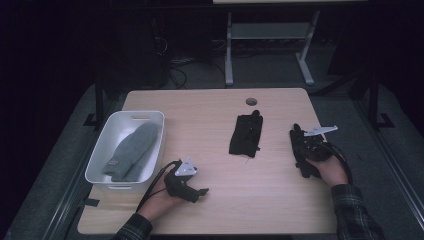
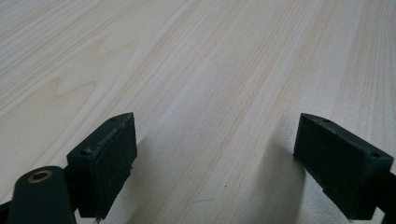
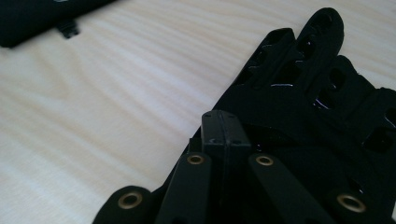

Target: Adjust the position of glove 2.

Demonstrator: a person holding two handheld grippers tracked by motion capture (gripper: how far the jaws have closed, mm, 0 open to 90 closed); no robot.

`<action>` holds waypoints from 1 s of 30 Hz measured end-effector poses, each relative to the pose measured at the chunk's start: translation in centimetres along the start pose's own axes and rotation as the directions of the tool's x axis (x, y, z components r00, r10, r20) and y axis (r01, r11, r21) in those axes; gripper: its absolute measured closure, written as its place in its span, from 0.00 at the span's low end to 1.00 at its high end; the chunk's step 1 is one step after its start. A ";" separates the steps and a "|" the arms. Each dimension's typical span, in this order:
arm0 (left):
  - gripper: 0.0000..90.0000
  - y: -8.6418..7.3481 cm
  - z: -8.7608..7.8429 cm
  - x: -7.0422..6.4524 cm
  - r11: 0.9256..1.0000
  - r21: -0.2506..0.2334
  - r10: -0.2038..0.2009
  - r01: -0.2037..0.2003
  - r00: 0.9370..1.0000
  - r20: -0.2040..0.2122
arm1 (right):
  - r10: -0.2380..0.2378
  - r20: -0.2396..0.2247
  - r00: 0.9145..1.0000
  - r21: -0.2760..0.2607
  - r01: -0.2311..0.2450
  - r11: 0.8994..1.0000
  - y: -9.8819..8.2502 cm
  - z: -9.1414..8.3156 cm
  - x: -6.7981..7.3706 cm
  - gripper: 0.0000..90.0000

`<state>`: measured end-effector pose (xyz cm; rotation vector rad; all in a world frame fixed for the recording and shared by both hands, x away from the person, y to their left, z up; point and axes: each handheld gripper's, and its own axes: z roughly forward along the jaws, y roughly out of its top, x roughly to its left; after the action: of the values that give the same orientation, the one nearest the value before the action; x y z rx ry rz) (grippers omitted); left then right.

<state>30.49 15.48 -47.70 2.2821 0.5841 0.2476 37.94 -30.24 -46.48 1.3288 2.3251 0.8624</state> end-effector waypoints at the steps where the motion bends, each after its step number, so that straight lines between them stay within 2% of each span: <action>1: 0.14 0.0 0.0 0.0 1.000 0.001 -0.001 0.001 1.000 0.000 | -0.002 -0.002 1.000 0.002 0.002 1.000 -0.1 -0.1 0.3 1.00; 7: 0.14 0.0 0.0 0.0 1.000 0.001 -0.001 0.001 1.000 0.000 | -0.037 -0.021 0.999 0.015 0.037 0.999 -0.7 -0.8 2.1 1.00; 19: 0.14 0.0 0.0 0.0 1.000 -0.004 0.000 0.000 1.000 -0.001 | -0.098 -0.106 0.990 0.026 0.102 0.994 -2.0 -2.0 6.0 1.00; 26: 0.14 0.0 0.0 0.0 1.000 -0.004 0.000 0.000 1.000 -0.001 | -0.139 -0.161 0.977 0.034 0.146 0.989 -2.5 -2.6 8.4 1.00; 30: 0.14 0.0 0.0 0.0 1.000 -0.004 0.000 0.000 1.000 -0.001 | -0.170 -0.193 0.967 0.027 0.178 0.984 -2.7 -2.7 9.7 1.00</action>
<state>30.49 15.46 -47.74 2.2779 0.5835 0.2505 29.68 -23.93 -46.00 1.0796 2.5750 0.9215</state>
